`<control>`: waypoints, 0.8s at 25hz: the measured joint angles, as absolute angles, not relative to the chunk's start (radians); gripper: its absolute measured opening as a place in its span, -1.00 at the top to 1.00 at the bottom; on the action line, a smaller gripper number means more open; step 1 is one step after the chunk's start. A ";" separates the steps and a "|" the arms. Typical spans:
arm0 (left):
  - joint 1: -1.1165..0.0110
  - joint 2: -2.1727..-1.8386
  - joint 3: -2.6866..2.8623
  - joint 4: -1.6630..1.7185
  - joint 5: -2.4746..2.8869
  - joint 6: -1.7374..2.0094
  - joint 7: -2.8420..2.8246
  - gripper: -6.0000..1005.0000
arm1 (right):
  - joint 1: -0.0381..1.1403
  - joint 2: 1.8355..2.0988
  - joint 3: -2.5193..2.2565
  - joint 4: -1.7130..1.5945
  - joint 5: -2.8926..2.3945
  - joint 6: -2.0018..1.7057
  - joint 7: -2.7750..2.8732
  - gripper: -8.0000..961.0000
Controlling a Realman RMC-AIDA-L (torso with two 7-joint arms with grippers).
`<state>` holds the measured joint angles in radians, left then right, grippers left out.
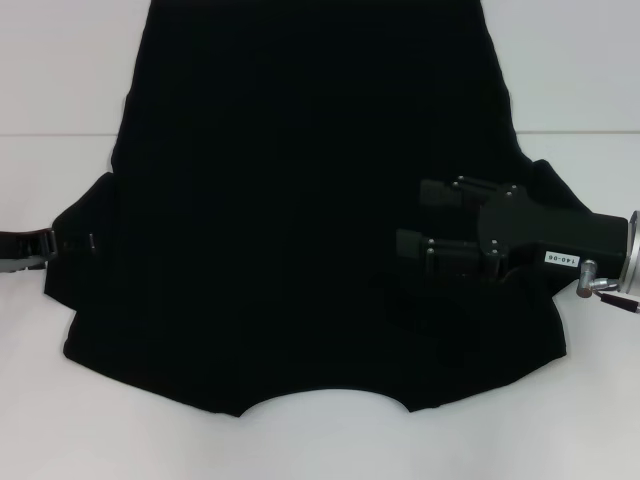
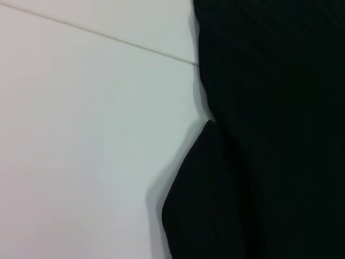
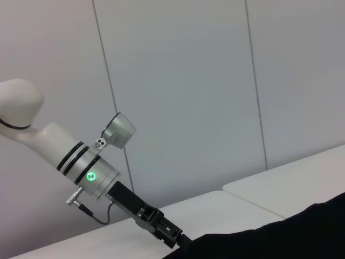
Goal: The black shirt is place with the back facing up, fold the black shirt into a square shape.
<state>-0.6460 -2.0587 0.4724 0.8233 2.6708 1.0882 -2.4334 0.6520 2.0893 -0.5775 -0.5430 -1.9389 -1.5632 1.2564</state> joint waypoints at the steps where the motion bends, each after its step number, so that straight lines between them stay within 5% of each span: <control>1: -0.646 -2.059 0.472 0.821 2.671 1.086 -2.433 -0.80 | 0.652 2.089 -0.577 -0.543 -1.939 -1.563 1.256 -0.82; 20: -0.646 -2.060 0.500 0.802 2.672 1.070 -2.432 -0.80 | 0.649 2.089 -0.579 -0.543 -1.939 -1.563 1.256 -0.82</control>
